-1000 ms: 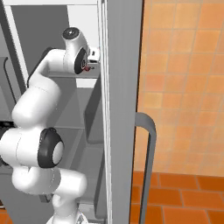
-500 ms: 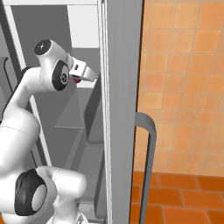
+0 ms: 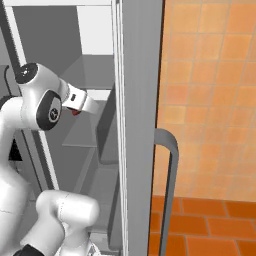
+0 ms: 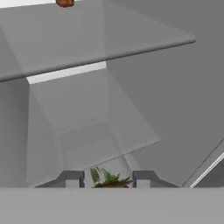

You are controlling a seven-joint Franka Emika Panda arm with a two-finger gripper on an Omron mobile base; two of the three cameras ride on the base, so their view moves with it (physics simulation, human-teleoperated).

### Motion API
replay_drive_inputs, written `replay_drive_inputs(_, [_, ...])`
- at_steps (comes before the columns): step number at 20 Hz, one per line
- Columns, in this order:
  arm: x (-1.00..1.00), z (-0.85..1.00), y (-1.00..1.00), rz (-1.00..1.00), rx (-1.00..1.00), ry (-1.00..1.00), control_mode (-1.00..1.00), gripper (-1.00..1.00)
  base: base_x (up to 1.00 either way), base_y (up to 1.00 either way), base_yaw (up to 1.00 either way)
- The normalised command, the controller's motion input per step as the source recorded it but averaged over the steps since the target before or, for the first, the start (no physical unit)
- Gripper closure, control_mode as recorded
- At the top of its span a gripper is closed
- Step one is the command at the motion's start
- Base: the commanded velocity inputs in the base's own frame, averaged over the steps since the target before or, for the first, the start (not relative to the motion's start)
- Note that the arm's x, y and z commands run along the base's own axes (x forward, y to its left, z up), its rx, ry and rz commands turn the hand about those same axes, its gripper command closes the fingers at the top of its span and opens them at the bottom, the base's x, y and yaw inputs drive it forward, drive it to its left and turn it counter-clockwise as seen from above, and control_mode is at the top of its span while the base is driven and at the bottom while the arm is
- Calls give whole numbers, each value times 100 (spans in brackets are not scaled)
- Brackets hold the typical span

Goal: Take the strawberry from the fridge and place it on top of the pancake, located on the dining counter.

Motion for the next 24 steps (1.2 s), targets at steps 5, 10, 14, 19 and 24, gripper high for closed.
replay_drive_inputs(5, [-90, -44, 13, 12, 0, 17, -100, 100, 0, 0, 0])
replay_drive_inputs(10, [-20, -56, 0, 10, 2, 14, -100, 100, 0, 0, 0])
replay_drive_inputs(14, [-21, -37, 0, 1, 2, 28, -100, 100, 0, 0, 0])
replay_drive_inputs(19, [-9, -35, 0, 0, 3, 32, -100, 100, 0, 0, 0])
replay_drive_inputs(24, [-50, -56, 0, 0, 0, 5, -100, 100, 0, 0, 0])
